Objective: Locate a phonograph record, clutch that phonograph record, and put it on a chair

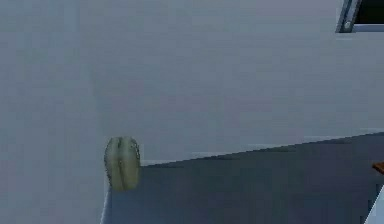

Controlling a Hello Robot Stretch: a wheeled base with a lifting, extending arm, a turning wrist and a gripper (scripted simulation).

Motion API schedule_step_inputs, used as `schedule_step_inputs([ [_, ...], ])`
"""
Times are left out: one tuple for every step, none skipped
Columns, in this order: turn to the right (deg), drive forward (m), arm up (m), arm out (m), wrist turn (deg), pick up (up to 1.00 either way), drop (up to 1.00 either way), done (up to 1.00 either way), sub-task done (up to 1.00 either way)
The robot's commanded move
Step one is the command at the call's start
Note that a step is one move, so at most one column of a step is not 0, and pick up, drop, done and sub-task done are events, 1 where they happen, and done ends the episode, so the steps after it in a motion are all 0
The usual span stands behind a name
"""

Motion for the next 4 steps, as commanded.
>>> schedule_step_inputs([
  [0.0,0.15,0.0,0.0,0.0,0.0,0.0,0.0,0.0],
  [21.0,0.0,0.0,0.0,0.0,0.0,0.0,0.0,0.0],
  [0.0,1.0,0.0,0.0,0.0,0.0,0.0,0.0,0.0],
  [0.0,0.3,0.0,0.0,0.0,0.0,0.0,0.0,0.0],
])
